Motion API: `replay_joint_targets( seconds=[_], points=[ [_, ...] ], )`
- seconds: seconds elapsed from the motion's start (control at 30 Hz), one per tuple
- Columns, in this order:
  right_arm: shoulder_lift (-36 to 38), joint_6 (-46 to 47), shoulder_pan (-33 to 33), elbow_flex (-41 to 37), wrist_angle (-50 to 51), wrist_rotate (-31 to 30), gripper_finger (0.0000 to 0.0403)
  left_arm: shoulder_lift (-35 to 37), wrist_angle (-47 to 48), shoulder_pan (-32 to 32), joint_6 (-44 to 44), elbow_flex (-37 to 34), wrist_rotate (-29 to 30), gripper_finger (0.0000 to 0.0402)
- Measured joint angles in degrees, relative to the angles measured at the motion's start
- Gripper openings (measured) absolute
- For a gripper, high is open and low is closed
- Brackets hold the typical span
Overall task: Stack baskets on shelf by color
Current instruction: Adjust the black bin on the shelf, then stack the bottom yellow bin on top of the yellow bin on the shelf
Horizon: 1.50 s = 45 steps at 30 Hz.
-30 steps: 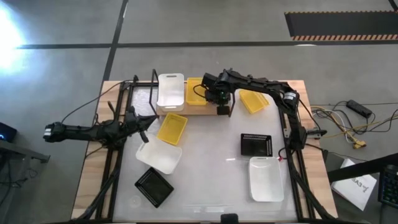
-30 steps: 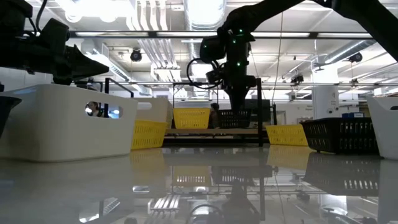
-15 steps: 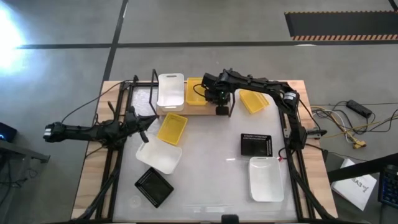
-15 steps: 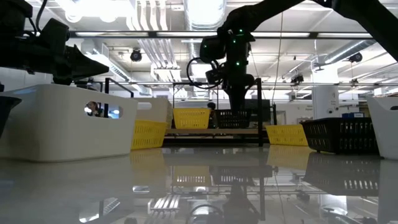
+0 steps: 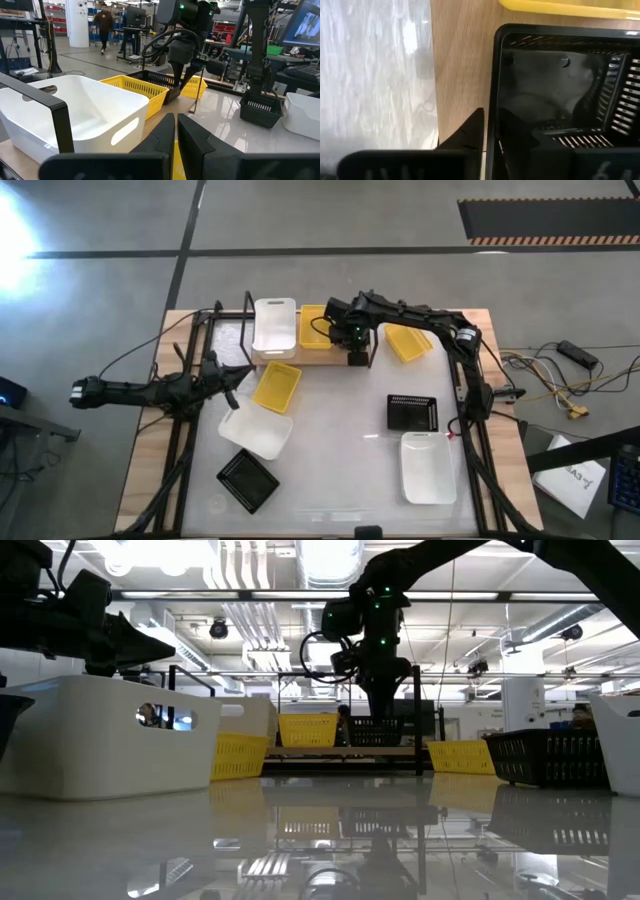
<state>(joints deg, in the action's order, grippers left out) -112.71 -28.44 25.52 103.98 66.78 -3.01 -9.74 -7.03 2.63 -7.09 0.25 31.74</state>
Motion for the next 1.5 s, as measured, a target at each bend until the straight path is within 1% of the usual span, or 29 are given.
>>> replay_joint_targets(
  seconds=[0.13,0.27,0.37,0.47,0.57,0.7,0.8,0.87,0.97,1.03,1.1,1.13,1.2,1.4,1.5],
  points=[
    [0.0,0.2,0.0,1.3,0.0,0.0,0.0096,0.0,0.0,0.0,0.0,0.0,0.0,0.0004],
    [0.0,1.7,0.0,5.2,1.1,0.0,0.0118,0.0,0.0,0.0,0.0,0.0,0.0,0.0004],
    [0.1,3.3,-0.1,9.6,3.0,0.0,0.0124,0.0,0.0,0.0,0.0,0.0,0.0,0.0004],
    [1.2,6.0,-0.9,13.3,4.6,-0.2,0.0121,0.0,0.0,0.0,0.0,0.0,0.0,0.0004],
    [3.9,8.5,-3.2,13.8,4.6,0.0,0.0111,0.0,0.0,0.0,0.0,0.0,0.0,0.0004],
    [8.6,11.1,-8.7,9.7,3.8,0.5,0.0095,0.0,0.0,0.0,0.0,0.0,0.0,0.0004],
    [13.0,13.4,-14.4,2.9,-1.1,0.9,0.0083,0.0,0.0,0.0,0.0,0.0,0.0,0.0004],
    [15.9,14.2,-18.7,-2.8,-6.6,2.6,0.0076,0.0,0.0,0.0,0.0,0.0,0.0,0.0004],
    [19.1,14.5,-24.7,-11.5,-18.5,3.9,0.0068,0.0,0.0,0.0,0.0,0.0,0.0,0.0004],
    [20.1,14.4,-28.0,-16.6,-27.2,3.9,0.0064,0.0,0.0,0.0,0.0,0.0,0.0,0.0004],
    [20.4,14.4,-30.5,-20.0,-34.9,3.7,0.0062,0.0,0.0,0.0,0.0,0.0,0.0,0.0004],
    [20.4,14.7,-31.5,-21.1,-37.4,3.7,0.0061,0.0,0.0,0.0,0.0,0.0,0.0,0.0004],
    [20.3,15.8,-33.4,-21.7,-39.2,3.6,0.0059,0.0,0.0,0.0,0.0,0.0,0.0,0.0004],
    [20.0,23.0,-37.3,-21.7,-38.5,3.4,0.0059,0.0,0.0,0.0,0.0,0.0,0.0,0.0004],
    [19.9,22.2,-38.1,-21.8,-37.8,3.1,0.0059,0.0,0.0,0.0,0.0,0.0,0.0,0.0004]
  ],
)
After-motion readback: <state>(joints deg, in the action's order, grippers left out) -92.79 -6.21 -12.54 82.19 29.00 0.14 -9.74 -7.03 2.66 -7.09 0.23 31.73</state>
